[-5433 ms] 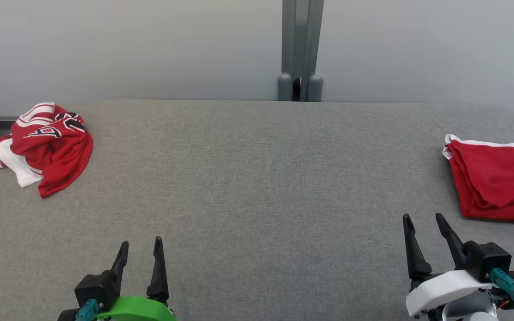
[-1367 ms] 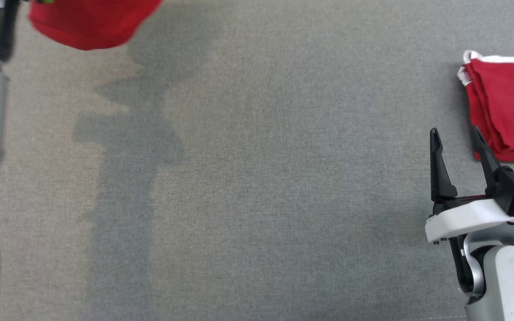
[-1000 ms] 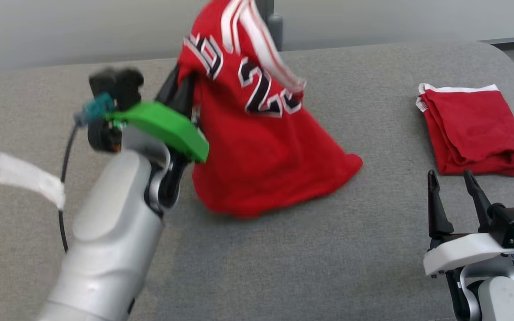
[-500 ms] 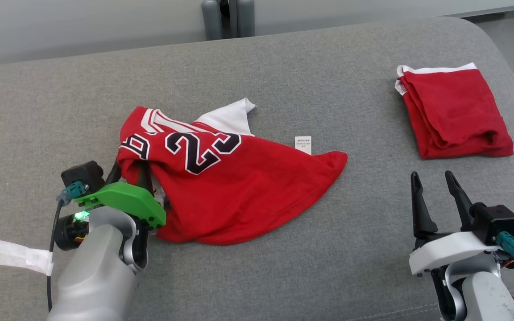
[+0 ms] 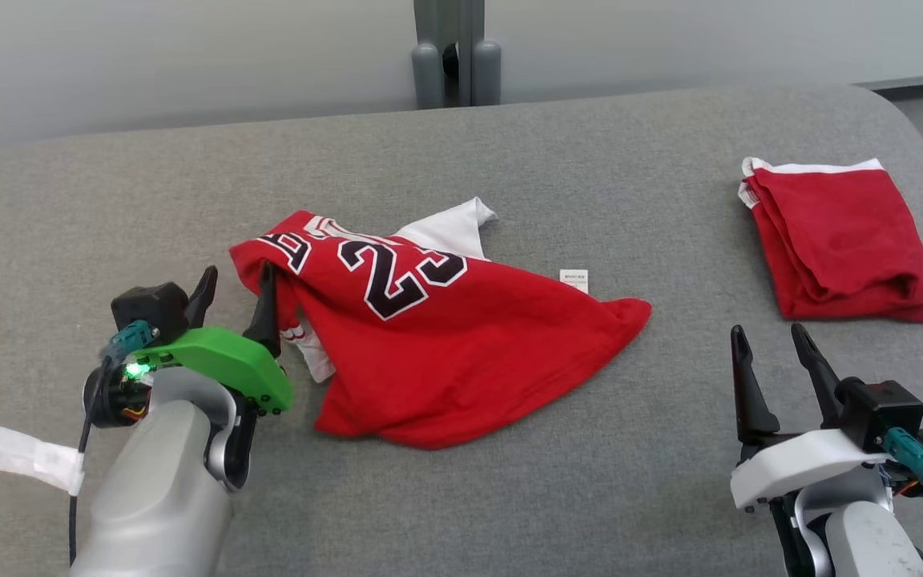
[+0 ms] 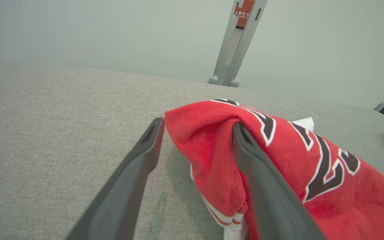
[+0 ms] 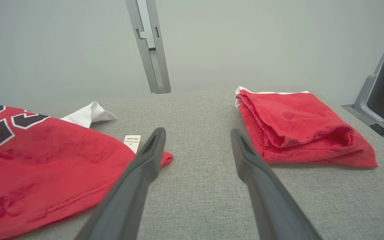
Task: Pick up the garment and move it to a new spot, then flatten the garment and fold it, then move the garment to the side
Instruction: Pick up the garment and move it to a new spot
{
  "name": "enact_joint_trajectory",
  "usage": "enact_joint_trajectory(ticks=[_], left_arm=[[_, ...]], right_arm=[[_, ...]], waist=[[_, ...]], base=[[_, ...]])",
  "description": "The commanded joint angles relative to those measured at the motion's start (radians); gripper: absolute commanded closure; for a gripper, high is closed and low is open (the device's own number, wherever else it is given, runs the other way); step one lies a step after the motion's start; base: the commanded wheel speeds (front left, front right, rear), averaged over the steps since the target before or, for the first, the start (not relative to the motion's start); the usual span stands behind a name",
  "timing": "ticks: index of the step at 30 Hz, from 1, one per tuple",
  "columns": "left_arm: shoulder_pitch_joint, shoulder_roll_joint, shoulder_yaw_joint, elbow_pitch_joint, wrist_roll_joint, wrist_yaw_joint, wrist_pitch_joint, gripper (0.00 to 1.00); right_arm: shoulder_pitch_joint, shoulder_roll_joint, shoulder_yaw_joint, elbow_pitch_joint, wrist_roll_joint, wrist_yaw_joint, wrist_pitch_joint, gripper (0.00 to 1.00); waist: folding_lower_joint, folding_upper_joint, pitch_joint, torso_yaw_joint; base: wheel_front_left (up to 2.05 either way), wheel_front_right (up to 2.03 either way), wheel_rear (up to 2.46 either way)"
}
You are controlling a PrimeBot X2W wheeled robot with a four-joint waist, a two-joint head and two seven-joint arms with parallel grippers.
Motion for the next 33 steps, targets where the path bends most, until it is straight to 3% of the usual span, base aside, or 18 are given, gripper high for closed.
enact_joint_trajectory(ticks=[1, 8, 23, 33], left_arm=[[0.032, 0.012, -0.001, -0.012, 0.012, -0.006, -0.003, 0.00], [0.131, 0.026, 0.008, -0.106, 0.037, -0.013, -0.002, 0.00], [0.480, 0.008, 0.102, -0.492, 0.114, 0.101, -0.002, 0.00], [0.601, 0.019, 0.105, -0.611, 0.146, 0.148, 0.003, 0.00]], right_arm=[[0.019, -0.002, 0.003, 0.003, 0.006, -0.001, 0.001, 0.00], [0.054, -0.002, 0.009, -0.002, 0.012, -0.001, 0.007, 0.00], [0.132, -0.003, 0.066, -0.019, 0.016, -0.001, 0.010, 0.00], [0.161, -0.002, 0.062, -0.040, 0.019, -0.001, 0.003, 0.00]], waist=[[0.0001, -0.0001, -0.049, 0.047], [0.0001, -0.0001, -0.113, 0.099], [0.0001, -0.0001, -0.160, 0.111], [0.0001, -0.0001, -0.167, 0.096]], base=[[0.00, 0.00, 0.00], [0.00, 0.00, 0.00], [0.00, 0.00, 0.00], [0.00, 0.00, 0.00]])
